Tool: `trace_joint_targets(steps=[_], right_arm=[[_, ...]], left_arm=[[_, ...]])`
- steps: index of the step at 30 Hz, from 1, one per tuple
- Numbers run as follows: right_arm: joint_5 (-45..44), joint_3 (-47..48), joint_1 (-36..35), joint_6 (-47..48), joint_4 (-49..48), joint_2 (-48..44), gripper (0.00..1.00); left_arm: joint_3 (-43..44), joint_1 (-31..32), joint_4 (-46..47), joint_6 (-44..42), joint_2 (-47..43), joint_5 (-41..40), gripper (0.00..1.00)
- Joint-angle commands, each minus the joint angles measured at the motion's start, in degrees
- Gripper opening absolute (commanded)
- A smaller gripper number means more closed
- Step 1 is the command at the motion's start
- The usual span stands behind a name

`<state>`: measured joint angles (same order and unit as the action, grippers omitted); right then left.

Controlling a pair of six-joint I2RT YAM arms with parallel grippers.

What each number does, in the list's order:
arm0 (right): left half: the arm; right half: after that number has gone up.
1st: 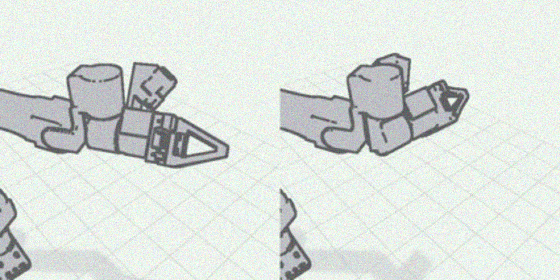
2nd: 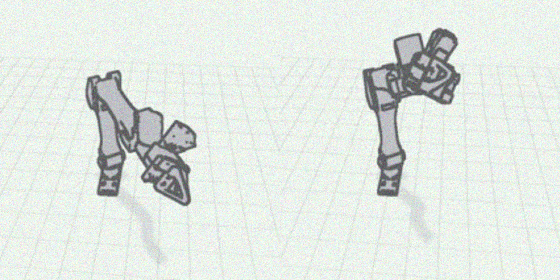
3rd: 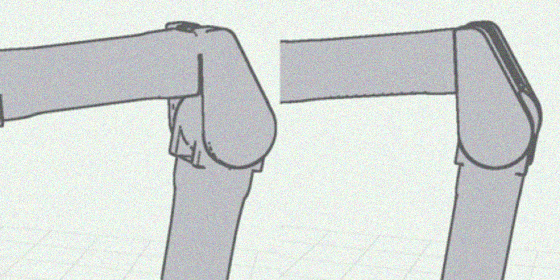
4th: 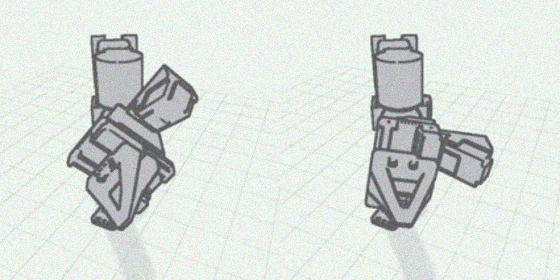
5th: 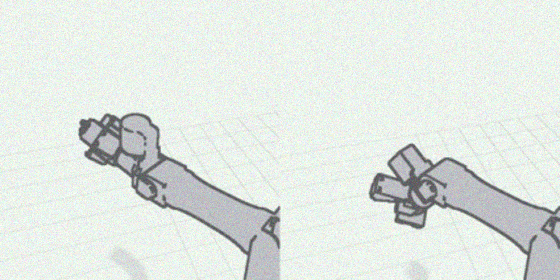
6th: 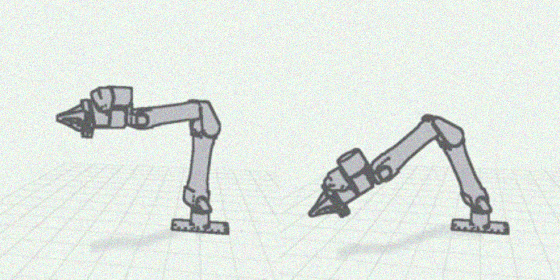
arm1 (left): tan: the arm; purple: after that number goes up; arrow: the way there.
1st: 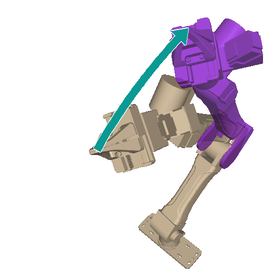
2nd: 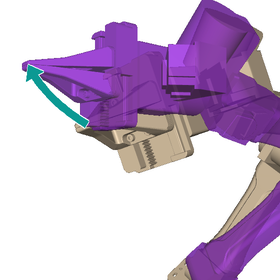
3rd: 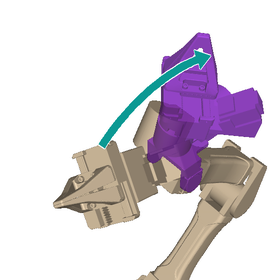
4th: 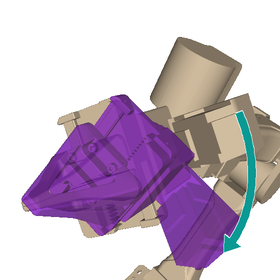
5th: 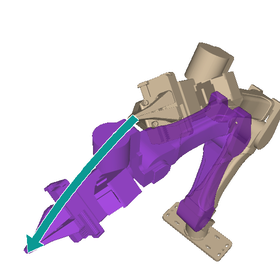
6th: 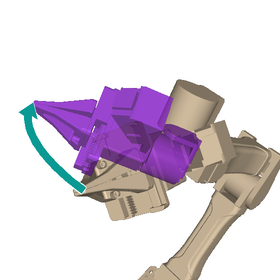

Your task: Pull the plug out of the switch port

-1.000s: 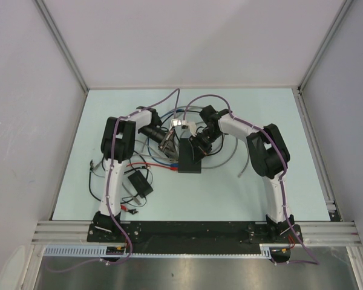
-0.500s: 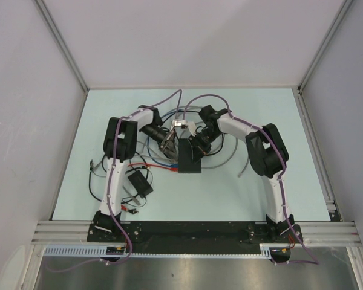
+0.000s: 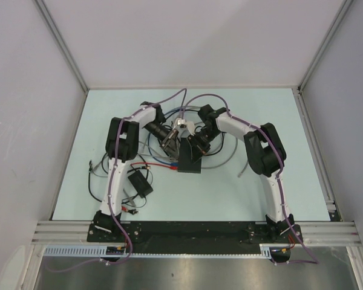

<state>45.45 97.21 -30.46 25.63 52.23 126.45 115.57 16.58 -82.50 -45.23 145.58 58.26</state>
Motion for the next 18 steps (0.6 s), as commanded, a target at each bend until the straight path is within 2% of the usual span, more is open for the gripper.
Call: trace_joint_targets(steps=[1,6,10,18], right_arm=[[-11.3,-0.6,0.1,3.7,-2.3,3.9,0.07],[-11.1,-0.6,0.0,3.6,-2.4,4.0,0.06],[-11.1,-0.7,0.0,3.7,-2.3,3.8,0.07],[-11.6,-0.6,0.0,3.7,-2.4,3.9,0.07]], left_arm=[[-4.7,-0.4,-1.5,-6.8,-2.8,-8.3,0.0],[-0.7,-0.5,-1.5,-7.7,-2.7,-15.0,0.0],[1.9,-1.0,-1.5,-7.1,-1.9,-14.2,0.0],[-4.8,0.0,-1.5,-10.0,-3.0,-15.1,0.0]])
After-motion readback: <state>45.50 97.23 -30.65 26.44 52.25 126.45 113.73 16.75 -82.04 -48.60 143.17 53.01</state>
